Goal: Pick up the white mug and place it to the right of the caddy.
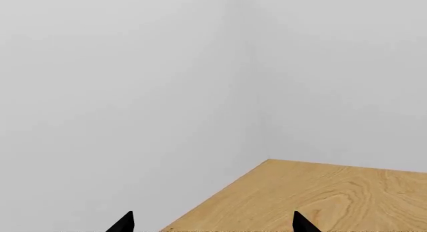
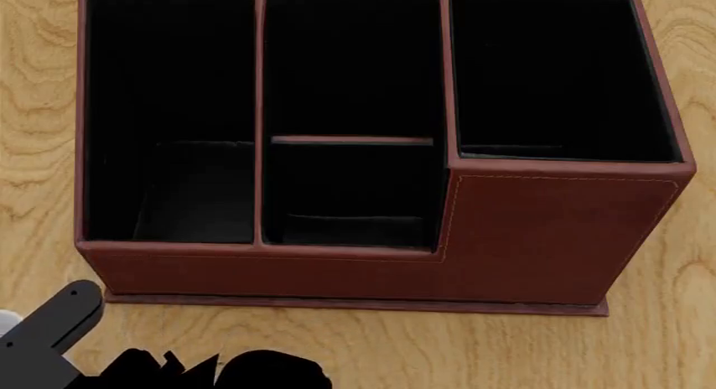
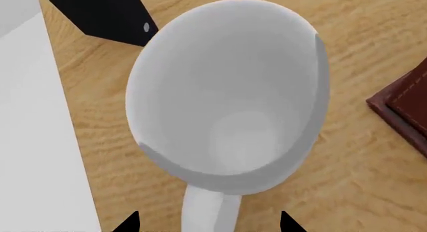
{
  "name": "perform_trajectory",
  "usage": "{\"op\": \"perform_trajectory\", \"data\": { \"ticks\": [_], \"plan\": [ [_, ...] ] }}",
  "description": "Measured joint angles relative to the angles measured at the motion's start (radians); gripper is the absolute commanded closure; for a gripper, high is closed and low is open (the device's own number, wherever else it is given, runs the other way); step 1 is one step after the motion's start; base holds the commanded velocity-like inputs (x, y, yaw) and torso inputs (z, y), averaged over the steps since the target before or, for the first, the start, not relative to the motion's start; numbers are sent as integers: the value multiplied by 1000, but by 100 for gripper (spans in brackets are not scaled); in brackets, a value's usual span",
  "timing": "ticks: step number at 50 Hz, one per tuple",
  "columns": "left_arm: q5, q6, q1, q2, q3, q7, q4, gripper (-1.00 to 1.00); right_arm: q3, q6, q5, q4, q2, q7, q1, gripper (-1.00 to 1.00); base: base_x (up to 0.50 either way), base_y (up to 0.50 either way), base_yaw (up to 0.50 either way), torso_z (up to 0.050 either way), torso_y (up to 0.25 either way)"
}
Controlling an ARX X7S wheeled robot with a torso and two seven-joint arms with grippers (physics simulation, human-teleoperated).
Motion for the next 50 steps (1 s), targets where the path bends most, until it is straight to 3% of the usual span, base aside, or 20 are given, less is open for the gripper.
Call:
{"op": "perform_trajectory", "data": {
  "ticks": [19,20,50],
  "plan": [
    [-24,22,22,4,-6,-22,-19,-100,-160,-135,77,41,-3,-21,68,-100,0,0,0,0,0],
    [-24,23,23,5,-6,-24,-20,-100,-166,-140,80,42,-3,-21,70,100,0,0,0,0,0],
    [-50,8,45,4,5,-40,-10,-100,-230,-184,111,0,2,44,103,100,0,0,0,0,0]
  ]
}}
